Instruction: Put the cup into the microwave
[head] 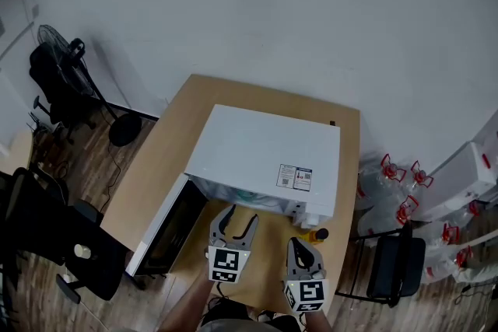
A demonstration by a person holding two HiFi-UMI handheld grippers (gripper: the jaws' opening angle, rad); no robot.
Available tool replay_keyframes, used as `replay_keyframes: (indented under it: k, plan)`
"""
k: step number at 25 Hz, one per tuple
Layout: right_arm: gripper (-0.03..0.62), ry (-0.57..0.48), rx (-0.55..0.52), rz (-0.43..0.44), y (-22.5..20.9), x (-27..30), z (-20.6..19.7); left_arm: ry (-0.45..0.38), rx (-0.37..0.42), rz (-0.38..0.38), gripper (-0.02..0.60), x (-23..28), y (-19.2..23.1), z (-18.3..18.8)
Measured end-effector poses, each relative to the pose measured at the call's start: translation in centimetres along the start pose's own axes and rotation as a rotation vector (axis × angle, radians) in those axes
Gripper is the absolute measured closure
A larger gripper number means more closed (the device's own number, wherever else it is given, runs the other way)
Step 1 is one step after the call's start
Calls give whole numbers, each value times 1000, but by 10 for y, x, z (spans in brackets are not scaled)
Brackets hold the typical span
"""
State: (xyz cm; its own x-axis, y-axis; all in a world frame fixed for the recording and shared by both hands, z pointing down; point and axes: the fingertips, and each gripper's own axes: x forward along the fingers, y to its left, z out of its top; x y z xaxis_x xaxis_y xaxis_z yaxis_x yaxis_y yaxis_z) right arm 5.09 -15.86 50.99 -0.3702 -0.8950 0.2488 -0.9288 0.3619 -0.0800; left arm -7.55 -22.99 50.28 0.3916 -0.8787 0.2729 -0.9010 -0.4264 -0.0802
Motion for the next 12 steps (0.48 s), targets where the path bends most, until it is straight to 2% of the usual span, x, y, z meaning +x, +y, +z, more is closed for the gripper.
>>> replay_keyframes:
  k: [12]
  plan:
    - [577,-57,-27,37,8,-38,18,-3,-7,33,467,-62,-28,4]
